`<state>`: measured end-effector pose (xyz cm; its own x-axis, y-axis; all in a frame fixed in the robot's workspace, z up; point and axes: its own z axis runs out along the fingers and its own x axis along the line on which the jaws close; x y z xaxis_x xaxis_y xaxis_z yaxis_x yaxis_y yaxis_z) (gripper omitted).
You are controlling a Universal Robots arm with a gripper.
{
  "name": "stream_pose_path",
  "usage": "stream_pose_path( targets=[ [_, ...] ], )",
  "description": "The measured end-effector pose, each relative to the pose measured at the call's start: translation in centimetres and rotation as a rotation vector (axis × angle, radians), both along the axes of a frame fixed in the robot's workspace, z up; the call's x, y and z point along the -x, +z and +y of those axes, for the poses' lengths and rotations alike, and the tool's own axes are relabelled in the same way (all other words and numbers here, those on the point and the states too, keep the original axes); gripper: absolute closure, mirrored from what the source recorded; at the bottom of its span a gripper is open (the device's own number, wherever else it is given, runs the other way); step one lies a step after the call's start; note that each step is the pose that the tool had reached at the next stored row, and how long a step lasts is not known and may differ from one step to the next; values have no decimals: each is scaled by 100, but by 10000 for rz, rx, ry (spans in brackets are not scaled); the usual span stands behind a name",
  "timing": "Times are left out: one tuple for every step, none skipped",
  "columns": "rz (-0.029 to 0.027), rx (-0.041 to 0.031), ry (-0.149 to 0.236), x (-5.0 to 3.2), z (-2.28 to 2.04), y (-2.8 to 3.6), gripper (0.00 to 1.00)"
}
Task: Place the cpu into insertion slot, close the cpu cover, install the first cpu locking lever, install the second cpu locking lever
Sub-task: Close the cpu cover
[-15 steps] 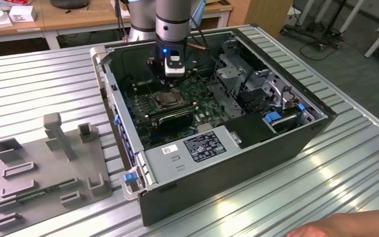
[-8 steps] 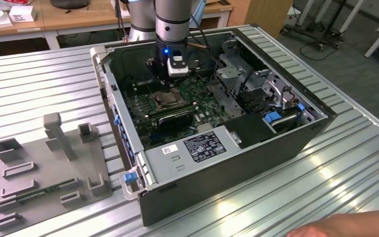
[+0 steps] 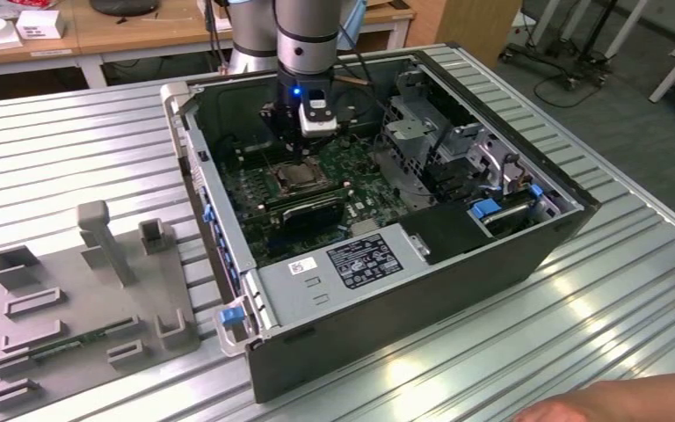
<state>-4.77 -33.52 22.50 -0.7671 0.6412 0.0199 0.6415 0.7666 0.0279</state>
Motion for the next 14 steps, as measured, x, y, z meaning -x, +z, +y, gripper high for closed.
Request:
stream_pose_path(
  targets=[
    [0,0,178,0,0,0,89],
    [0,0,359,0,0,-1,89],
    [0,1,549,0,0,-1,89],
    [0,0,729,0,0,-1,89],
    [0,0,953,0,0,-2,89],
    [0,1,1149,0,0,-2,89],
    [0,0,1324,0,0,-2,89],
    [0,1,1503,0,0,-2,89],
    [0,1,1683,0,0,-2,89],
    [0,1,1864,0,0,-2,89],
    [-1,0,2042,0,0,-3,89],
    [0,1,2240,0,0,-3,89],
    [0,0,2418,0,0,-3,89],
    [0,1,2599,0,0,-3,89]
  ],
)
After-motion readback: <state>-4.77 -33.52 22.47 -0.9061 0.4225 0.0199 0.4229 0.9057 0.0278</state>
